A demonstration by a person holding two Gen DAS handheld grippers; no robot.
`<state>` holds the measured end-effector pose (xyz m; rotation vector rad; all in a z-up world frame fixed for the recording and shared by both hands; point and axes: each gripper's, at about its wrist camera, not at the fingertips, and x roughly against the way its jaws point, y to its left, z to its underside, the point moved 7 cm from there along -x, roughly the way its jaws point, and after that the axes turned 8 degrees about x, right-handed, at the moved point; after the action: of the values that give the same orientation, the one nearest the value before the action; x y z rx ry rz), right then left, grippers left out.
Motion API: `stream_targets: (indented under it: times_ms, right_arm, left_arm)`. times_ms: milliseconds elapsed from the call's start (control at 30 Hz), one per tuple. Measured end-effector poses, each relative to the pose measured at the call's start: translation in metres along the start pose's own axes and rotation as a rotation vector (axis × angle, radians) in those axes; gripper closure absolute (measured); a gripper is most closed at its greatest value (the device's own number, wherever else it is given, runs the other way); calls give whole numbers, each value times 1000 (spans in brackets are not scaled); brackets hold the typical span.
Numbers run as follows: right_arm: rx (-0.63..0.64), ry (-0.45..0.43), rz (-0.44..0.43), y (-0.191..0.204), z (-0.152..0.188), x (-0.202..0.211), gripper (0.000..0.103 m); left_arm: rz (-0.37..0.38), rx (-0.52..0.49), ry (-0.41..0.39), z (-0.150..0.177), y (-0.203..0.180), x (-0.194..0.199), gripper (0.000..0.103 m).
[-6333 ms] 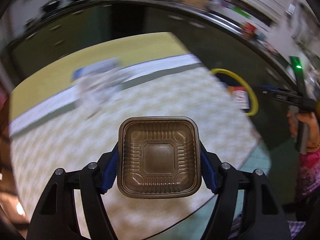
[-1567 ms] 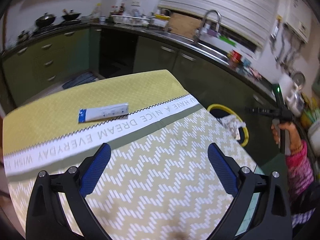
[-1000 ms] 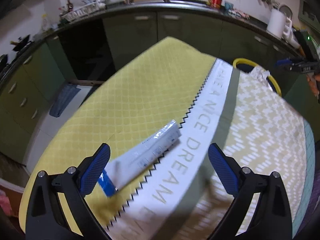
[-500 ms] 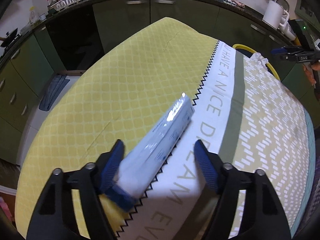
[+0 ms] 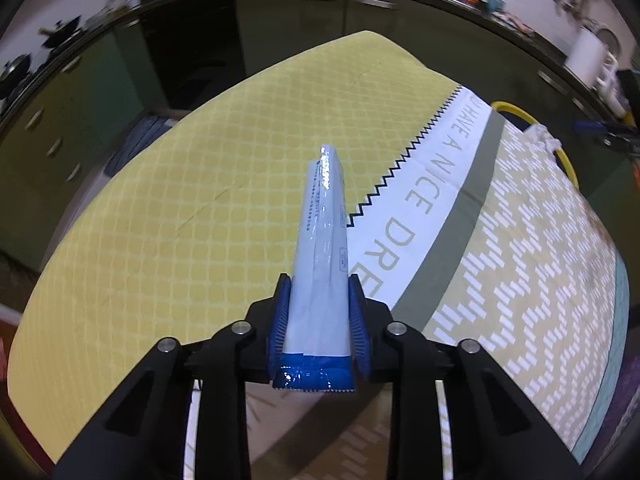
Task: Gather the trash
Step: 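Carry the tube over the bin and release it with the left tool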
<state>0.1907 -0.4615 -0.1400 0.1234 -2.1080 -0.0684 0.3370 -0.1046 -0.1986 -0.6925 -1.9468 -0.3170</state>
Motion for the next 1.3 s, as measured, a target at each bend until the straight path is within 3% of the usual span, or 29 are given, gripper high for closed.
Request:
stream_targets:
  times_ms: [233, 367, 533, 700, 967, 1167, 1300]
  right_arm:
    - [13, -32, -26, -2, 17, 22, 41]
    - [18, -49, -37, -3, 26, 32, 41]
    - [16, -75, -52, -10, 37, 43, 41]
    - [6, -97, -52, -25, 52, 58, 41]
    - [-54, -125, -4, -74, 86, 84, 41]
    - [-118, -145, 25, -112, 113, 102, 41]
    - [-149, -155, 34, -125, 126, 111, 41]
  left_arm:
    - [-74, 35, -31, 11, -25, 15, 82]
    - [-141, 37, -103, 15, -60, 43, 82]
    - [-161, 24, -161, 13, -113, 65, 82]
    - [-126, -30, -176, 5, -181, 70, 82]
    - [31, -77, -142, -31, -287, 56, 81]
    - [148, -116, -52, -62, -368, 14, 81]
    - [172, -90, 26, -79, -398, -26, 81]
